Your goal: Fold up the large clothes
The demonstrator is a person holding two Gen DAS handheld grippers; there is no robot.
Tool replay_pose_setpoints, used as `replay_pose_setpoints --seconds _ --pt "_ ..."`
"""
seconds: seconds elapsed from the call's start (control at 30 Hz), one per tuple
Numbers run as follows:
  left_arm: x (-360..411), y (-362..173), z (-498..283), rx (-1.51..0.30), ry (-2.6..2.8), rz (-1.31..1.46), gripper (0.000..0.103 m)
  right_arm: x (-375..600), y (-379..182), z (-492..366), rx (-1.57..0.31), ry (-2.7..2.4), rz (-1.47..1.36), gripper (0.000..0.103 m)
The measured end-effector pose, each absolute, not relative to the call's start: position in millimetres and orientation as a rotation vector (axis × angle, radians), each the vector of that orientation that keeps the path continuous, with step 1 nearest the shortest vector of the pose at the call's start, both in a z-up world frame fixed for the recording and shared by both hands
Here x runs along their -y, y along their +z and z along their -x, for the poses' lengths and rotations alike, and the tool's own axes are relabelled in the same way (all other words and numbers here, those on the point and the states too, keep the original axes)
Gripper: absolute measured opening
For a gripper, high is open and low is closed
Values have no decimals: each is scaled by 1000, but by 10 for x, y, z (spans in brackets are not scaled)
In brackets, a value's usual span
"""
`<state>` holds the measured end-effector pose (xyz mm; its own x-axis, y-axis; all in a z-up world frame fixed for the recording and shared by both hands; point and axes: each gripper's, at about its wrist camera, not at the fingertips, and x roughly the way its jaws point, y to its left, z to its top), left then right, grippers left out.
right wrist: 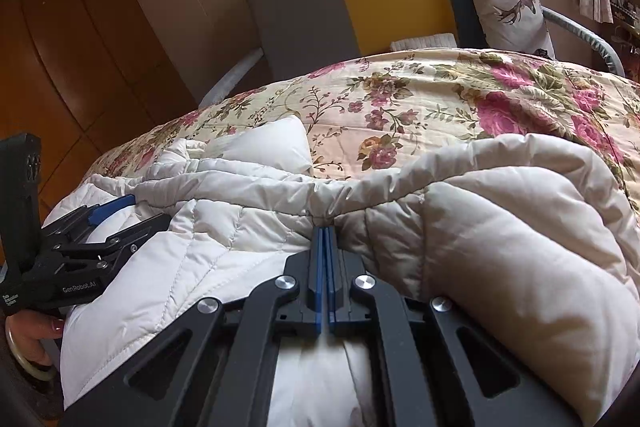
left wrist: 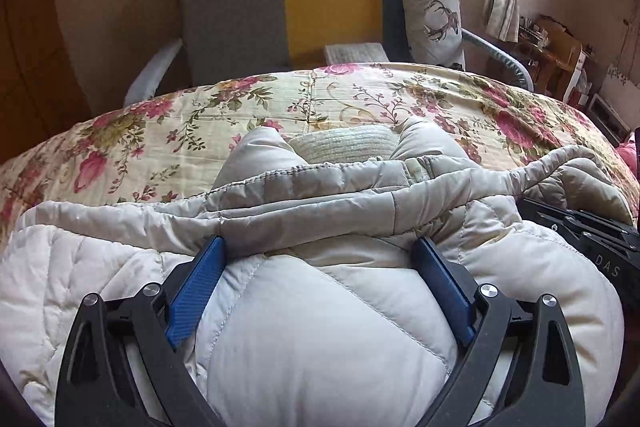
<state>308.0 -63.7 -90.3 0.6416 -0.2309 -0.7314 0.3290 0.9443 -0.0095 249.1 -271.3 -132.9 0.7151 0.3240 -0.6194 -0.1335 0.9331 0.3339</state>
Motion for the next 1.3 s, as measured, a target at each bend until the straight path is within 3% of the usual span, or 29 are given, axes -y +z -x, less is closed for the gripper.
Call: replay_pose_setpoints --seconds 0.3,0.33,0.4,0.43,0.47,0.57,0.63,0.83,1.03,1.1,1.2,1.3 --pt "19 -488 -2693 -771 -217 -105 94 2732 -1318 -2457 -713 264 -276 2" --pt "-129 -454 -2678 -763 -180 -87 94 2736 -1300 -2430 -697 269 -276 6" --pt "-446 -439 -2673 -767 -100 -47 94 2749 -1212 -2316 -629 309 -284 36" --pt "-571 -453 -2673 -771 -75 -27 94 2750 -1150 -2250 -591 330 -283 58" --pt "-691 -473 -2673 -775 -53 -14 94 2730 -1071 -2170 -551 321 -257 62" --pt "-940 -592 -2692 -789 4 -1 94 2681 -923 -2060 -527 206 -184 62" --pt "-1081 -704 -2747 -808 -5 70 100 2715 -913 -2082 -550 107 -170 65" --pt "-1163 -987 -2977 -869 -57 204 100 2979 -1228 -2378 -661 26 -266 66" --pt "-1231 -863 -2834 -860 -65 262 100 3017 -1253 -2417 -681 62 -281 73" --pt "-1318 -708 -2604 -805 -63 318 100 2962 -1192 -2400 -691 44 -250 76" --pt "-1451 -558 -2287 -756 -67 375 100 2802 -1001 -2226 -665 -39 -192 95" --pt "-1588 -517 -1999 -727 -22 392 100 2622 -770 -1887 -594 3 -208 101"
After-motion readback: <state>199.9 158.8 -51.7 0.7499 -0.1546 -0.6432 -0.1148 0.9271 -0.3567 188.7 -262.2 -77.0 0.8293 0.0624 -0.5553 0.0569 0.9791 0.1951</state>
